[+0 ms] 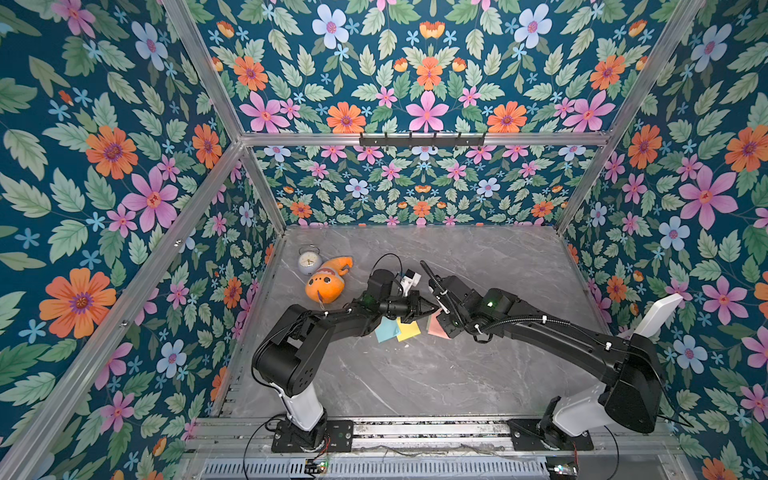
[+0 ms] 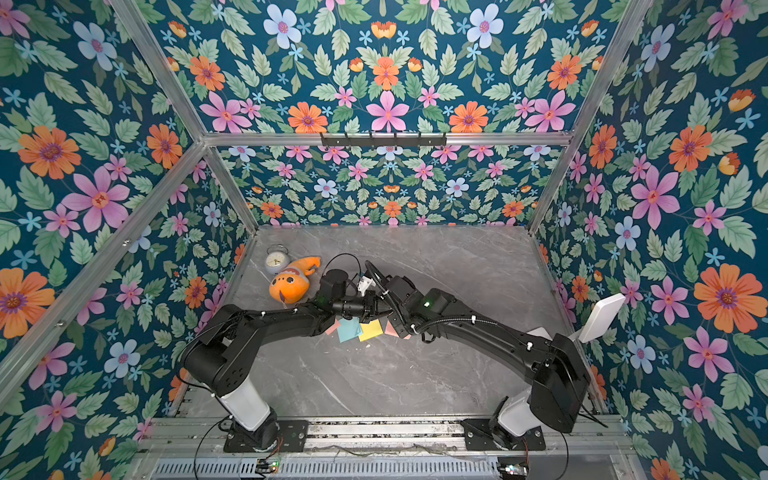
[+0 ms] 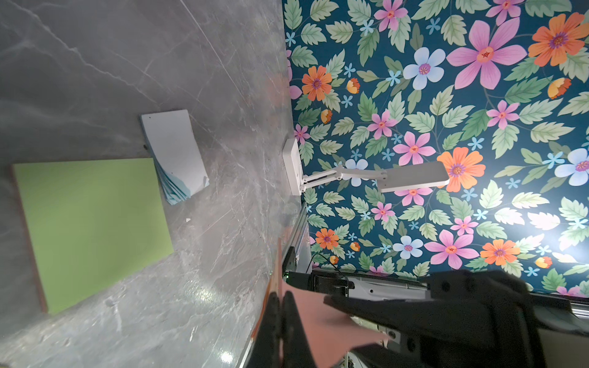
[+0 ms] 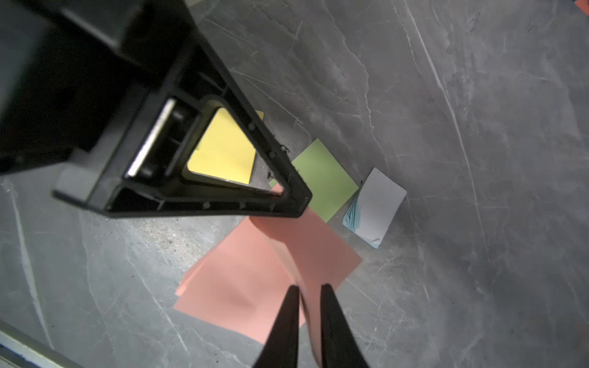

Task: Tear off pages from different memo pads
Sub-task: Tear off the paper from the memo pad.

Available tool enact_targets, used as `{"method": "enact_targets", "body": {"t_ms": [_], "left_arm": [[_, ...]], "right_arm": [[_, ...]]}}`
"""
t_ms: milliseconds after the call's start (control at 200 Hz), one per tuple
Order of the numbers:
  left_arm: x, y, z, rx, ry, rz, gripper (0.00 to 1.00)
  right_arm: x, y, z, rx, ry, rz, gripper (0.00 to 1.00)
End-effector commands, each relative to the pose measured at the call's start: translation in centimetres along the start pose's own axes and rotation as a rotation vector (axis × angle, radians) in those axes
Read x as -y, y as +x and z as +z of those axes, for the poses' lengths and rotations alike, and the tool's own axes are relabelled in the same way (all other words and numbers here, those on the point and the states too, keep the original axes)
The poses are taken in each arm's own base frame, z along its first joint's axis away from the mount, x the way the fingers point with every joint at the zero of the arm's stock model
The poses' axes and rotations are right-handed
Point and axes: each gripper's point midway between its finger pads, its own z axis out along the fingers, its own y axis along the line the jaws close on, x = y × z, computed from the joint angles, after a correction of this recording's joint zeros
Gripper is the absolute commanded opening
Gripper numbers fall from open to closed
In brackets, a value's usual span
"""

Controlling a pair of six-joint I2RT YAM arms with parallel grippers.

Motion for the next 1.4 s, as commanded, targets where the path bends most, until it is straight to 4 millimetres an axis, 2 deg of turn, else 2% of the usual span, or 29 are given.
{"method": "enact_targets", "body": {"t_ms": [0, 115, 280, 455, 615, 790, 925, 1070, 1140, 1255, 1395], "left_arm": [[0.6, -0.2, 0.0, 0.003, 0.022, 0.021, 0.0], [0.6, -0.3, 0.1, 0.005, 0.025, 0.021, 0.0], [0.3, 0.0, 0.0, 0.001, 0.02, 0.016, 0.0], [0.6, -0.5, 0.0, 0.008, 0.024, 0.03, 0.0], [1.0, -1.7, -1.0, 0.045, 0.028, 0.067, 0.3], [0.2, -3.3, -4.2, 0.158, -0.051, 0.187, 0.49], [-0.6, -3.0, -6.3, 0.251, -0.157, 0.358, 0.62], [0.5, -1.7, -7.1, 0.305, -0.104, 0.469, 0.8], [1.1, -1.0, -6.6, 0.291, -0.08, 0.499, 0.83], [2.1, 0.1, -5.0, 0.229, -0.039, 0.533, 0.83], [3.7, 1.0, -4.2, 0.206, 0.019, 0.569, 0.83]], "right_arm": [[-0.5, -0.2, 0.5, 0.009, 0.028, -0.077, 0.17], [-0.1, 0.0, 1.0, -0.002, 0.076, -0.105, 0.19], [0.8, -0.4, 0.7, 0.015, 0.142, -0.139, 0.07], [1.0, -0.8, -0.1, 0.034, 0.147, -0.188, 0.01], [1.4, -1.4, -1.0, 0.049, 0.162, -0.248, 0.0], [2.3, -2.1, -1.8, 0.047, 0.195, -0.301, 0.0], [3.0, -2.3, -2.0, 0.037, 0.198, -0.321, 0.0], [3.2, -2.6, -2.4, 0.042, 0.201, -0.341, 0.0], [3.1, -2.7, -2.6, 0.047, 0.191, -0.346, 0.0], [2.5, -2.8, -2.6, 0.052, 0.155, -0.353, 0.0], [1.9, -2.6, -2.5, 0.05, 0.137, -0.362, 0.0]]}}
